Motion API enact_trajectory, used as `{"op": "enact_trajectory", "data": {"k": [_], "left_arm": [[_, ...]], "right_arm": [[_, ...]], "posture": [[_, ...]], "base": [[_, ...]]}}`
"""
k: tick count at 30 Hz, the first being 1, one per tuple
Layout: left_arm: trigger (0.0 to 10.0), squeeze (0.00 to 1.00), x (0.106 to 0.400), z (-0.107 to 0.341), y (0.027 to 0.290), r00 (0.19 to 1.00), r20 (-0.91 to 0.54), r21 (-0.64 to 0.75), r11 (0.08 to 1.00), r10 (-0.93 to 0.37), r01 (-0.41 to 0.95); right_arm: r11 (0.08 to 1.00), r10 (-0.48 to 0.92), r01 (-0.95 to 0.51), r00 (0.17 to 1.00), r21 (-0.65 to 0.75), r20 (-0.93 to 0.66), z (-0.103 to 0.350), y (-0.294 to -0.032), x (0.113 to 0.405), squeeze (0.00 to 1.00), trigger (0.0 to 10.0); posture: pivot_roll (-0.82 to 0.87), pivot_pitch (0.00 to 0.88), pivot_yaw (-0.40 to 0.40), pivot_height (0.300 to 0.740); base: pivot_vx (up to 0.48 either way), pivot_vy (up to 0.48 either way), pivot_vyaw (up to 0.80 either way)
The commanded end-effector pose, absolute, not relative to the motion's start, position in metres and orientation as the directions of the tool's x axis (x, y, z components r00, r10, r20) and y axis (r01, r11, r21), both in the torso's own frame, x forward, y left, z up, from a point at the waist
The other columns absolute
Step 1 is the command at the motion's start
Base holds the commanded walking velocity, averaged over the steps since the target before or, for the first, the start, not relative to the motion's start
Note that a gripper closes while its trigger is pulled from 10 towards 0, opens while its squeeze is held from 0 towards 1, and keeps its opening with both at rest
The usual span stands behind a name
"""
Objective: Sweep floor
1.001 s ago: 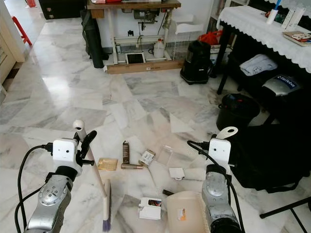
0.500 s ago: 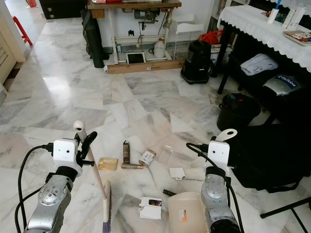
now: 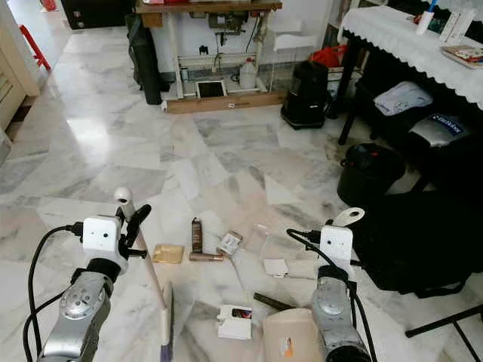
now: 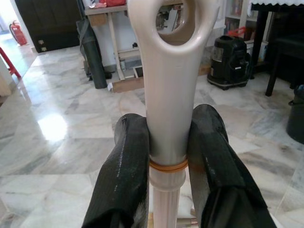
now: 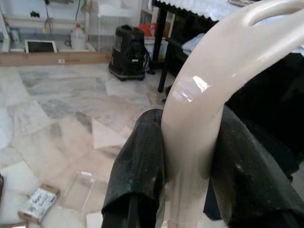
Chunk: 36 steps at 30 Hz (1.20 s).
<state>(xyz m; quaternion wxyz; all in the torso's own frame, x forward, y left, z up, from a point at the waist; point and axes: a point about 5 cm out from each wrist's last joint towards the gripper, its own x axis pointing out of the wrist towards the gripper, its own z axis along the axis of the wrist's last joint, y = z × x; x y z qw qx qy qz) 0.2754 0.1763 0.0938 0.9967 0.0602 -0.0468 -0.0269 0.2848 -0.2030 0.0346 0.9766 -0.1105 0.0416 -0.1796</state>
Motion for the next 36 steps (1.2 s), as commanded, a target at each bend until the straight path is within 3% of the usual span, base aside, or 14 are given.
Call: {"op": "enact_trajectory", "data": {"k": [1,36], "left_arm": [[10.0,0.00,0.280,0.106,0.177,0.989,0.136,0.113,0.993,-0.062,0.047],[10.0,0.00,0.284,0.113,0.183,0.988,0.128,0.111,0.991,-0.083,0.068]], "right_arm": [[0.910,-0.354,0.341,0.935,-0.237,-0.014,0.038,-0.202,0.287,0.00,10.0],[0.897,-0.391,0.390,0.920,-0.207,0.041,0.038,-0.189,0.288,0.00,10.0]], "posture": [[0.10,0.063,-0.014,0.740],[0.15,0.092,0.017,0.740]], "base": [[0.000,0.000,0.00],[0.000,0.000,0.00]]}}
